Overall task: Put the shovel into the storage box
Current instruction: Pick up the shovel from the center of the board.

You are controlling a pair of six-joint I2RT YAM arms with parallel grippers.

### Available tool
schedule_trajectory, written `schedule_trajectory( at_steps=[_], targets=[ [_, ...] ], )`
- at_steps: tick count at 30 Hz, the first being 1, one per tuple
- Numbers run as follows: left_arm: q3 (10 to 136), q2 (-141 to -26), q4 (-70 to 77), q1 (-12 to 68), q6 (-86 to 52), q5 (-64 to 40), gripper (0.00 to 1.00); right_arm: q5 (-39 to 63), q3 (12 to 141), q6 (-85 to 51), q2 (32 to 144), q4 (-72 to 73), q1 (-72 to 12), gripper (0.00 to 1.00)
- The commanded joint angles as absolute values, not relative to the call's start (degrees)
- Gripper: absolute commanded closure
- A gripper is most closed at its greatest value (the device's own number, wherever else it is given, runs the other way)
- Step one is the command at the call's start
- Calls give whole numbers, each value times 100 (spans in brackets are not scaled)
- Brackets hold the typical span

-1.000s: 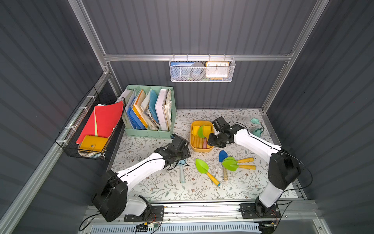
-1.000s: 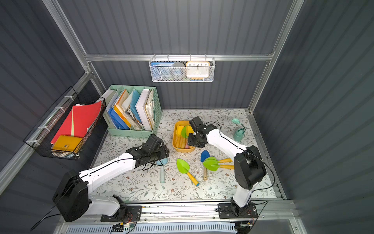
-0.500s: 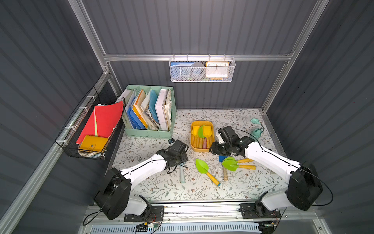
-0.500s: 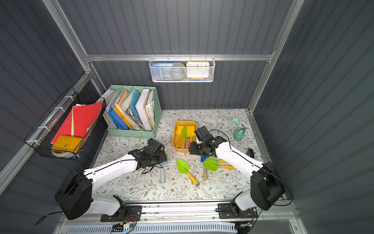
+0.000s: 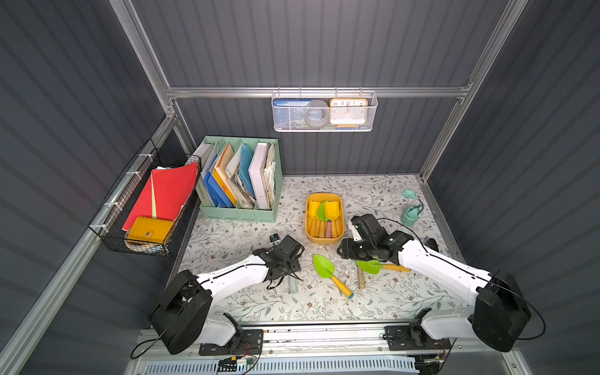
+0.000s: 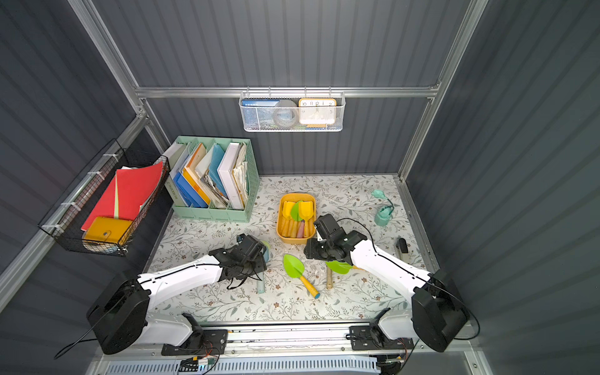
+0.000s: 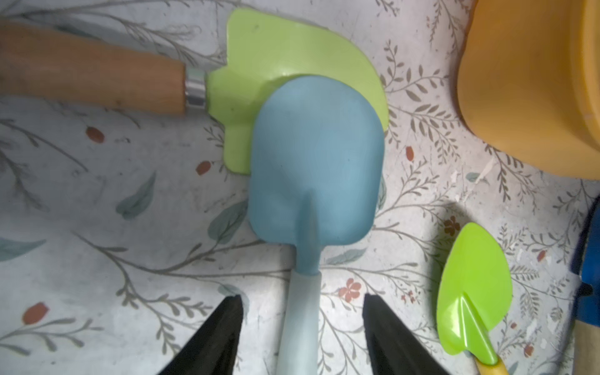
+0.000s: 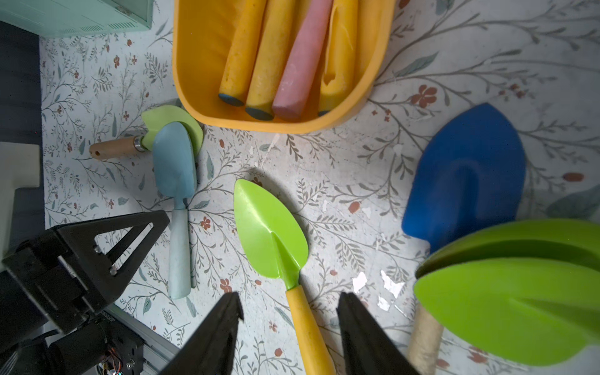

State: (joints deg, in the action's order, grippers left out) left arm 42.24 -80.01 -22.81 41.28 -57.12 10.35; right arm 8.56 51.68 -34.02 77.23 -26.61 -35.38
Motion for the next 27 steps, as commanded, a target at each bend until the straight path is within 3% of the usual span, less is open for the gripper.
schedule_trajectory(
  at_steps=[1, 23, 27],
  targets=[
    [4202, -8032, -2575, 4364, -6101, 1199, 37, 754, 5106, -3464, 7697, -2631, -3552, 46],
    [4211, -8671, -2743, 4851, -6284, 1354, 58, 693, 5176, -3586, 8138, -2411, -3551, 46],
    [4183, -8623, -2747, 4900, -6284, 1371, 65, 694, 5255, -3564, 8240, -2420, -3546, 47]
  ],
)
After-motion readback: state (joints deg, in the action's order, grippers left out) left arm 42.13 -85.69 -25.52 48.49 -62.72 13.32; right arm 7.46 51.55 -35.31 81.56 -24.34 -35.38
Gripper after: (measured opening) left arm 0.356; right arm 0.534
